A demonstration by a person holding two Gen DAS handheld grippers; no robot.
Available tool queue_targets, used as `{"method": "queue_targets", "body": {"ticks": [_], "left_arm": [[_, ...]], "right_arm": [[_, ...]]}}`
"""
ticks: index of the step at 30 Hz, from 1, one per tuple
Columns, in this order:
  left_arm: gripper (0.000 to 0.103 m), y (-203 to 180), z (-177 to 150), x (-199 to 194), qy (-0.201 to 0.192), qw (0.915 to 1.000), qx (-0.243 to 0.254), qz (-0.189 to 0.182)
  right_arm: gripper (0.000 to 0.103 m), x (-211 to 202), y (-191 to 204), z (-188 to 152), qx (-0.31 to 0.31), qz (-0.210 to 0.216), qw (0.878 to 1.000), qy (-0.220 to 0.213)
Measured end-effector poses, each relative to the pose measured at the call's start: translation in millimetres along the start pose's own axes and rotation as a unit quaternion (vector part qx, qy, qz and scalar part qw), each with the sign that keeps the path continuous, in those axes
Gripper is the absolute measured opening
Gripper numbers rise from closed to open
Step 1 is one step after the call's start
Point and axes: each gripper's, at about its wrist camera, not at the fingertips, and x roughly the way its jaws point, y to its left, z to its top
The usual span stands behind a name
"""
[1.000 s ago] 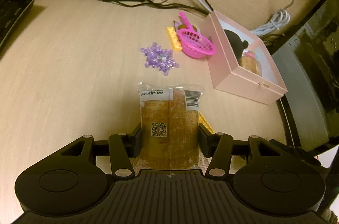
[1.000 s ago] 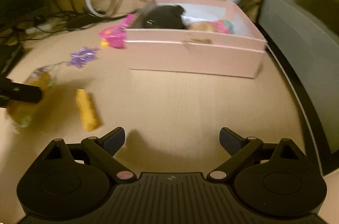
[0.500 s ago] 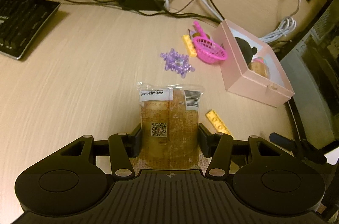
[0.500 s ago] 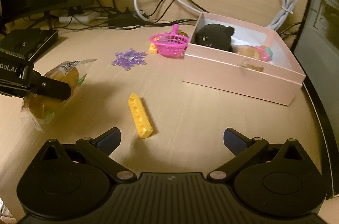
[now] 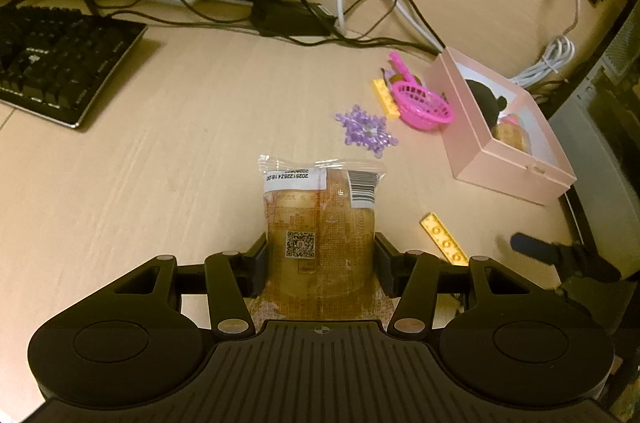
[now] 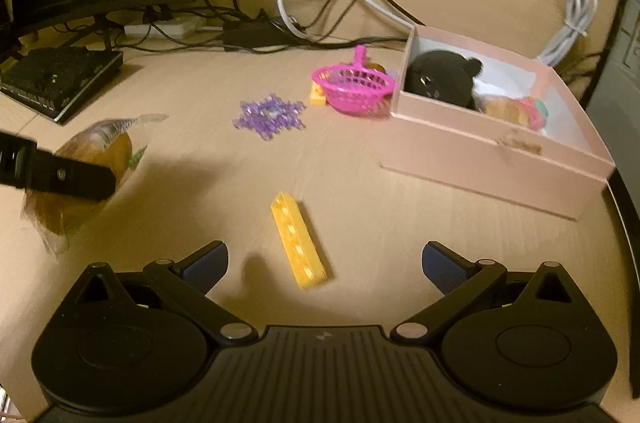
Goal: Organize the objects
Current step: 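Close the right tool around the purple snowflake piece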
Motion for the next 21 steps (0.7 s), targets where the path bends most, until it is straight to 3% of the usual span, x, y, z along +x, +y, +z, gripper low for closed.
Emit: {"method": "queue_targets", "body": {"ticks": [12, 21], "left_arm": [[0.056, 52, 10, -24, -0.033, 0.9991, -0.028, 0.006], [0.056, 86, 4, -36, -0.030, 0.9982, -0.047, 0.023]], "right_arm": [[0.103, 65, 31, 73, 0.034, 0.020, 0.999, -0.015], [0.101, 117, 45, 89, 0.037, 0.003, 0.999, 0.003]]}}
